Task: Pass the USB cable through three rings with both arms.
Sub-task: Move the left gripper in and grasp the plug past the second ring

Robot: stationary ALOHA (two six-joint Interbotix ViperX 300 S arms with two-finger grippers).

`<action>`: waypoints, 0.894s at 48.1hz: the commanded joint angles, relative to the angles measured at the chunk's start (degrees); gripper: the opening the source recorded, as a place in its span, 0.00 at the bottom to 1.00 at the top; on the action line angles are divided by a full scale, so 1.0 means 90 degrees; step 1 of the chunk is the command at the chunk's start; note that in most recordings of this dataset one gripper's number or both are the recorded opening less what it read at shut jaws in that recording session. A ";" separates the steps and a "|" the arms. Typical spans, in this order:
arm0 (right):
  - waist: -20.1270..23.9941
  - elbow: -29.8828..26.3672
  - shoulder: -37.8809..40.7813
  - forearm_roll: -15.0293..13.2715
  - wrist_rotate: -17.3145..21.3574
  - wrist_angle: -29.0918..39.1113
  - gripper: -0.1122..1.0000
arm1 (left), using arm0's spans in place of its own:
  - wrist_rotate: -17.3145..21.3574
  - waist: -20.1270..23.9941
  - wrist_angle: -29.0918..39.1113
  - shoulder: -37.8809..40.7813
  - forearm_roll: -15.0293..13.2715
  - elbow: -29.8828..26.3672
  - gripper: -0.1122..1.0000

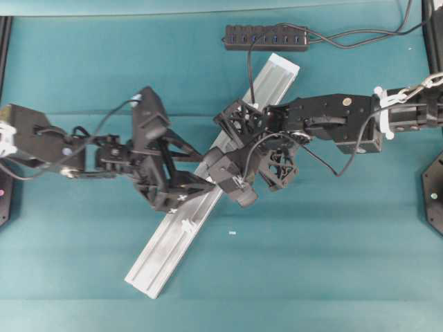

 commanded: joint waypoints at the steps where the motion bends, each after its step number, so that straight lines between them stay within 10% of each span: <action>1: 0.0010 -0.0020 -0.0029 0.0020 0.0098 -0.0039 0.17 | 0.0000 -0.0029 -0.0049 0.0273 0.0010 -0.0137 0.96; 29: 0.0010 -0.0020 -0.0029 0.0020 0.0117 -0.0039 0.17 | 0.0000 -0.0010 -0.0059 0.0449 0.0010 -0.0371 0.86; 43: 0.0010 -0.0010 -0.0029 0.0020 0.0117 -0.0039 0.17 | 0.0010 -0.0010 -0.0156 0.0410 0.0010 -0.0391 0.31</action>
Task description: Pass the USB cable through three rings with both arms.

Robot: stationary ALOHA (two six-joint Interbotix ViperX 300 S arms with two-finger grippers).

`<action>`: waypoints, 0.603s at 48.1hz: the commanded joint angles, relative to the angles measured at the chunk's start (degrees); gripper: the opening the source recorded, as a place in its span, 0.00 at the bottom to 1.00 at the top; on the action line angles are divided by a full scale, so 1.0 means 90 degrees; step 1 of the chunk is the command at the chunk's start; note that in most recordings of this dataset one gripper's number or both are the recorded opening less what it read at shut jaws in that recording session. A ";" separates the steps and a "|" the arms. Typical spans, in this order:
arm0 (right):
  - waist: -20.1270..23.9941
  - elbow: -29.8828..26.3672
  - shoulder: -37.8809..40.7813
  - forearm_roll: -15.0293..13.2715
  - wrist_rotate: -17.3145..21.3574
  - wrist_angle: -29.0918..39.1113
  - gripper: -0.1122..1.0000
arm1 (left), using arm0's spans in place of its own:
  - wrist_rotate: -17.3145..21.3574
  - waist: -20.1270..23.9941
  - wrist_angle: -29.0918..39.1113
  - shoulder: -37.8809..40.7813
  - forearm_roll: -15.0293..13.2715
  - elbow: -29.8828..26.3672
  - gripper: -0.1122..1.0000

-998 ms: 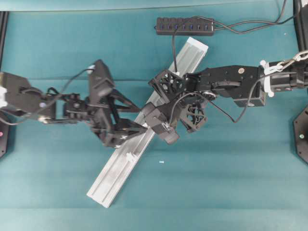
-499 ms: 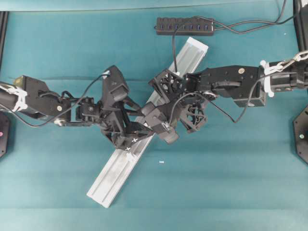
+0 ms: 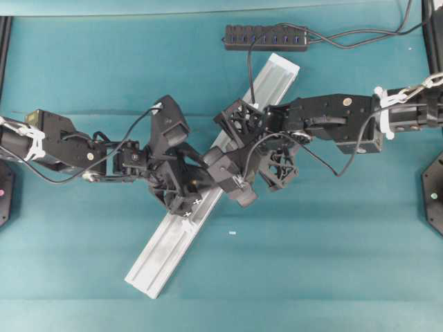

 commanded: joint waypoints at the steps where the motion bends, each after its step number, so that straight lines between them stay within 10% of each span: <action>1: 0.0010 -0.0029 -0.0029 0.0020 0.0068 -0.0039 0.17 | 0.0020 0.0000 -0.0068 -0.0098 0.0020 -0.0078 0.27; 15: 0.0010 0.0010 -0.0029 0.0020 0.0176 -0.0264 0.17 | 0.0010 -0.0039 -0.0049 -0.0107 0.0020 -0.0078 0.21; 29: -0.0029 0.0166 -0.0078 0.0010 0.1172 -0.0518 0.17 | 0.0000 -0.0039 -0.0049 -0.0107 0.0020 -0.0068 0.21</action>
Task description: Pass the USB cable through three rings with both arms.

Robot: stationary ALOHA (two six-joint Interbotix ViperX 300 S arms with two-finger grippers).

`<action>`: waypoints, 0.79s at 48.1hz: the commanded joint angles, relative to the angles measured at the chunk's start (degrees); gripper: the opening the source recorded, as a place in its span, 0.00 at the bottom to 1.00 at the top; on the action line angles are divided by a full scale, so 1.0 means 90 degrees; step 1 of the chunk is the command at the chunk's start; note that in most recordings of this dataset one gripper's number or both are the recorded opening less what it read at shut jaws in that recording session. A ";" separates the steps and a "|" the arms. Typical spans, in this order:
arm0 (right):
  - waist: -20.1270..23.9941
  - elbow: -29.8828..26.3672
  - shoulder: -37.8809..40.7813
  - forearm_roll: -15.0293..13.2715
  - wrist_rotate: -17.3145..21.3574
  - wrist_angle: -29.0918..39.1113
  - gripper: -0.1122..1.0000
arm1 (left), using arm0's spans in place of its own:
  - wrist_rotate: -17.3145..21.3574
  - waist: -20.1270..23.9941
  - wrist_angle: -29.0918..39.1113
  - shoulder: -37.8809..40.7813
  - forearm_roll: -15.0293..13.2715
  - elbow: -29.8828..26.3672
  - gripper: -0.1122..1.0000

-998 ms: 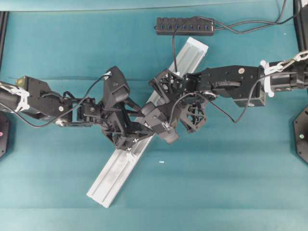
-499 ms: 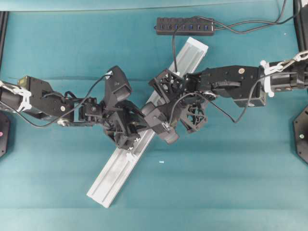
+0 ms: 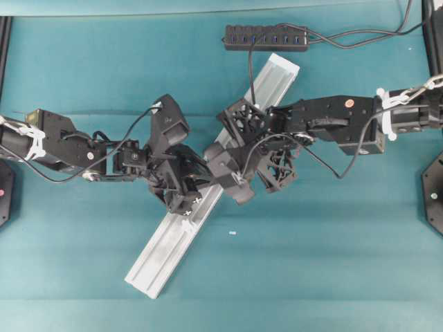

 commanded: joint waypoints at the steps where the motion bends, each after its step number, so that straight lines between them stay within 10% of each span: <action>1: -0.0029 -0.0029 -0.0029 0.0020 0.0342 -0.0098 0.17 | 0.0010 -0.0059 -0.0049 -0.0107 0.0020 -0.0068 0.21; 12: -0.0039 0.0088 -0.0117 0.0010 0.0684 0.0195 0.20 | -0.0010 -0.0146 -0.0098 -0.0146 0.0020 -0.0029 0.21; 27: -0.0059 0.0068 -0.0234 -0.0068 0.1934 0.0332 0.91 | -0.0469 -0.0273 -0.0039 -0.0264 0.0020 0.0234 0.21; 38: 0.0039 0.0049 -0.0439 -0.0078 0.2070 0.0313 0.91 | -0.1045 -0.0322 -0.0039 -0.0576 0.0020 0.0527 0.20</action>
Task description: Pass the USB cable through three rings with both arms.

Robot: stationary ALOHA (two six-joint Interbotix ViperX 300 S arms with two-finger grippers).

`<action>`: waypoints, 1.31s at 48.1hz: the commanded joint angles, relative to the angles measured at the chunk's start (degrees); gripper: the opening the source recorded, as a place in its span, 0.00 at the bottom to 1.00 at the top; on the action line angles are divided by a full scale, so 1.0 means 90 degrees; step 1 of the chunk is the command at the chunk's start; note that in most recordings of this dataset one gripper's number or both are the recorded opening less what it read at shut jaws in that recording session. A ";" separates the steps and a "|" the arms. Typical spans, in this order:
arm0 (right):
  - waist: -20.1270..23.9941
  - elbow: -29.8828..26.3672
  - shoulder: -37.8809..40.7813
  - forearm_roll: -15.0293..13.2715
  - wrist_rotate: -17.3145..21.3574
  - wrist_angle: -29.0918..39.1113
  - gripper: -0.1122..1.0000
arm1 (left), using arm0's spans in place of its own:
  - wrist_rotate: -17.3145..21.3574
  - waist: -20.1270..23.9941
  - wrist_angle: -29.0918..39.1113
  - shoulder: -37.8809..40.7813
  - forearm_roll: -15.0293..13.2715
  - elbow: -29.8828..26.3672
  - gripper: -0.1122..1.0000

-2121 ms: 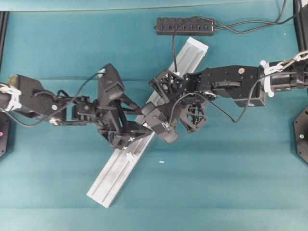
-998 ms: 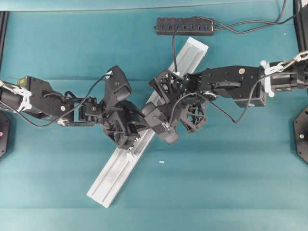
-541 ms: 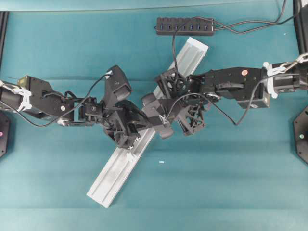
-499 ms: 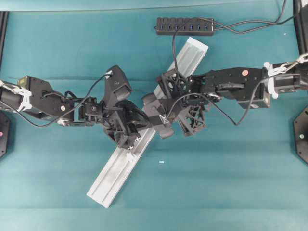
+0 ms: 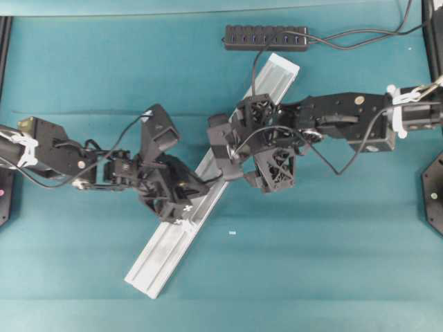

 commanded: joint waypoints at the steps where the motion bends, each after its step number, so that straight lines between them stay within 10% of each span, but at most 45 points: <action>1: 0.0098 -0.0098 -0.0107 -0.0020 0.0078 -0.0029 0.91 | -0.0137 -0.0059 -0.0029 -0.0459 0.0020 0.0049 0.20; 50: 0.0693 -0.0996 0.0596 -0.0898 -0.0156 0.0137 0.80 | -0.0273 -0.0186 -0.0029 -0.1113 0.0029 0.0264 0.20; 63: 0.0723 -0.1006 0.0605 -0.0918 -0.0332 0.0127 0.26 | -0.0254 -0.0195 -0.0029 -0.1113 0.0020 0.0293 0.20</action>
